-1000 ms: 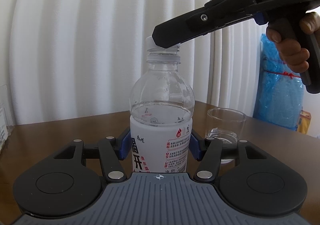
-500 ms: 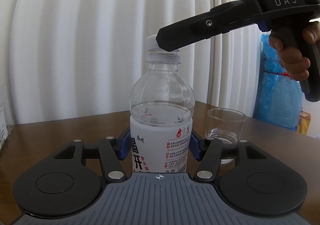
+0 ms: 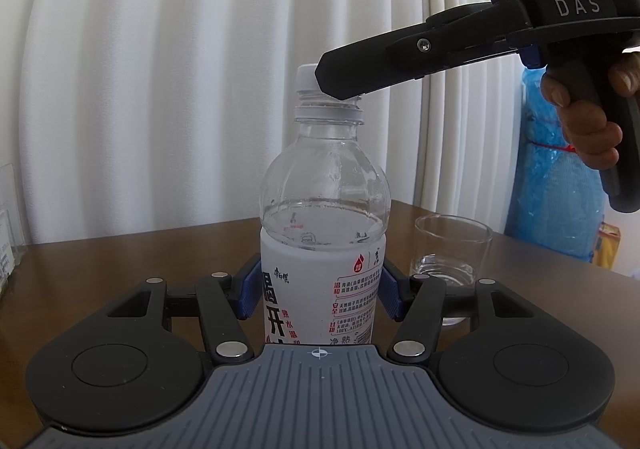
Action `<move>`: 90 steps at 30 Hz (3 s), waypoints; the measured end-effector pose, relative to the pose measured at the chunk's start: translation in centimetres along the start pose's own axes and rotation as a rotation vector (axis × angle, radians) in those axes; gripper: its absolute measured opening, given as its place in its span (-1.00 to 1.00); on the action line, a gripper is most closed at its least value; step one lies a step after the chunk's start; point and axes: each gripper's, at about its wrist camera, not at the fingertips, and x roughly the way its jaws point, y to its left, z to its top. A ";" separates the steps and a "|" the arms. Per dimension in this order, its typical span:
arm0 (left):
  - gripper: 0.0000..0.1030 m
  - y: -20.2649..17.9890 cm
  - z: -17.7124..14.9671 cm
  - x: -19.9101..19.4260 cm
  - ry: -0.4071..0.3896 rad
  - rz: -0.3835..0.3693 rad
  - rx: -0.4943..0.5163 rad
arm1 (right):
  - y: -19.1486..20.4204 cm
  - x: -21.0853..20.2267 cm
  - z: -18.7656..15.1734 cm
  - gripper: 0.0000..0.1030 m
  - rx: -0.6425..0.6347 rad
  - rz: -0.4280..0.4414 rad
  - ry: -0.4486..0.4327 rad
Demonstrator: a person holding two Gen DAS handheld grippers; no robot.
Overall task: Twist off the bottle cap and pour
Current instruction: 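Twist the cap on the bottle mouth with the right tool while the left tool holds the bottle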
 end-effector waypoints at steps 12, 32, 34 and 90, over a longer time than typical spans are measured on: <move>0.13 0.6 -0.1 0.0 -0.004 -0.003 -0.001 | -0.1 0.1 -0.3 -0.38 0.008 0.003 0.003; 0.13 0.5 -0.2 0.2 0.000 -0.002 -0.001 | -0.1 0.2 -0.1 -0.37 0.013 -0.007 -0.007; 0.13 0.5 -0.2 0.2 0.000 -0.002 -0.001 | -0.1 0.2 0.0 -0.37 0.012 -0.007 -0.011; 0.13 0.1 -0.4 -0.2 0.011 0.004 0.000 | 0.3 -0.3 -0.5 -0.35 0.001 -0.024 -0.028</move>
